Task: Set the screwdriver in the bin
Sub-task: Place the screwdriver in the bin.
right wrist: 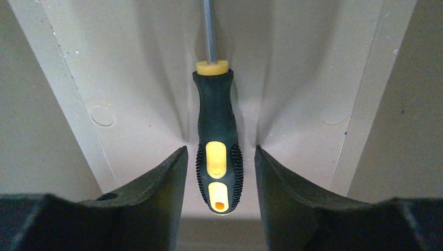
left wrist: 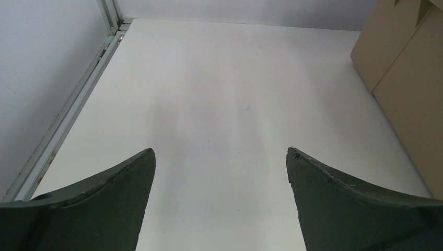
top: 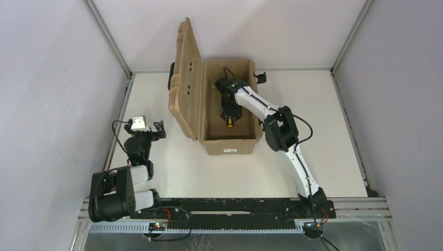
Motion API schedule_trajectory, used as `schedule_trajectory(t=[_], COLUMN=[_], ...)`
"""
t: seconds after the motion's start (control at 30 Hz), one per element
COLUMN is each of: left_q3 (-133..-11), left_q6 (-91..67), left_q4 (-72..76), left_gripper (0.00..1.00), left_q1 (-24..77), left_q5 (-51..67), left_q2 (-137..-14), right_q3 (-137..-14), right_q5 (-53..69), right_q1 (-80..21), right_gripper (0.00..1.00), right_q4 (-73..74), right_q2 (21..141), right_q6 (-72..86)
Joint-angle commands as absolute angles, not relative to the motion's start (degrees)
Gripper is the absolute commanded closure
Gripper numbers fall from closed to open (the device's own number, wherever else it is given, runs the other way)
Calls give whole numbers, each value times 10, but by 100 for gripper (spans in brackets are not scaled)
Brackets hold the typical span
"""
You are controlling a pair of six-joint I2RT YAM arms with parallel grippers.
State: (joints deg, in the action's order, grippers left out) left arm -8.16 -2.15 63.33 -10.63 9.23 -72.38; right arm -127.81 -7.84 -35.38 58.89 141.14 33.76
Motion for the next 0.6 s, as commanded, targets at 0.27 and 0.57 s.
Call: schedule_trajectory(t=[0.27,0.57], left_q3=[-71,-70], left_q6=[-27,-27], left_q4=[692,692], left_gripper=[0,0], left_q1=[-105,-105], left_q5=[93,93], left_q2=[-725,-725], right_q3=[-1318,-1354], right_q5=[-88,-97], right_q1=[-350,-351], right_gripper=[23,11], right_q4=[597,612], right_q2=[1398,1383], right_q6=[331,324])
